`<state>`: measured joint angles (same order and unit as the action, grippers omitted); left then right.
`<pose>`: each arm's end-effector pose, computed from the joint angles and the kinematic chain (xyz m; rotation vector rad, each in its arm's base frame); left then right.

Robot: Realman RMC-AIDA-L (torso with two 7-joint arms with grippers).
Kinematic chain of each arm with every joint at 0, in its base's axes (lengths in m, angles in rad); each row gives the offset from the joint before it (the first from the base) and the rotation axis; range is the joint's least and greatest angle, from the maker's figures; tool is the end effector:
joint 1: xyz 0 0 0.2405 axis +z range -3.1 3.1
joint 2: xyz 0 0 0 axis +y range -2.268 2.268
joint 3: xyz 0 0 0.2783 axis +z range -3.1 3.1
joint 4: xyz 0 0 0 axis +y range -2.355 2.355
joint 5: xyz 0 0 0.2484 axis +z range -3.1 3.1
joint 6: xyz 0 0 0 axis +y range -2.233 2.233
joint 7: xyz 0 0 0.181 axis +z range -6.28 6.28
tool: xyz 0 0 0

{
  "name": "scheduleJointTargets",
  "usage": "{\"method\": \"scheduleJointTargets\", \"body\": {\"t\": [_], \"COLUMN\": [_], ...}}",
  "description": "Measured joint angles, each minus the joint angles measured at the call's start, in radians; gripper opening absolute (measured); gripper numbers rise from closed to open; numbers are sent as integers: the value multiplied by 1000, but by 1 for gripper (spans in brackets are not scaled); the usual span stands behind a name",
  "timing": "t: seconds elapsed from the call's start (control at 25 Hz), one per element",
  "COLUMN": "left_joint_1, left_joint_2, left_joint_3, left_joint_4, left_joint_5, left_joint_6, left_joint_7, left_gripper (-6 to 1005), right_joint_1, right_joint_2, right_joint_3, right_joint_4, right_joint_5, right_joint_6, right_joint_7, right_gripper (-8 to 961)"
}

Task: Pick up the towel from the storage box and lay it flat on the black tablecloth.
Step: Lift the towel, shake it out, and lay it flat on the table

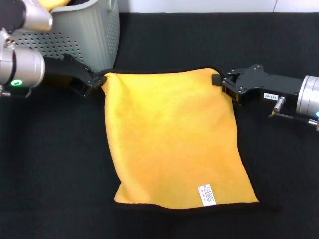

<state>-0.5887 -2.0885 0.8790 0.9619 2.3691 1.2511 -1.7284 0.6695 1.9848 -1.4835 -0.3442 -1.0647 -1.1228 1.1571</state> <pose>-0.2901 0.4524 -0.0140 -2.5833 -0.5852 0.0077 0.2398 0.4403 -0.0999 -2.5965 0.5535 0.7726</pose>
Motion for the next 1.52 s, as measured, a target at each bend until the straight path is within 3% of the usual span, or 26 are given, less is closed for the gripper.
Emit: {"method": "scheduleJointTargets", "body": {"t": [0.32,0.8,0.96,1.36,1.52], "left_joint_1": [-3,-12,-48,-122,-142], "left_joint_2": [-1,-1,-1,-2,-1], "left_joint_3": [31,310,326,509,539], "left_joint_4": [23,252,262,256,250], "left_joint_5": [17,256,285,451,464], "left_joint_6": [-9,36,71,79,97], "left_joint_7": [-25,-345,-389,-605,-635], "left_gripper": [33,34,34,34,35], "right_joint_1": [-4,0,4,-3,-3], "right_joint_2": [0,-5,-5,-13,-14], "right_joint_3": [0,0,0,29,29], "right_joint_4": [0,-1,-2,-4,-6], "right_joint_5": [1,6,6,0,0], "right_joint_6": [22,26,26,29,29], "right_joint_7": [0,-1,-1,0,0], "right_gripper": [30,31,31,32,33]}}
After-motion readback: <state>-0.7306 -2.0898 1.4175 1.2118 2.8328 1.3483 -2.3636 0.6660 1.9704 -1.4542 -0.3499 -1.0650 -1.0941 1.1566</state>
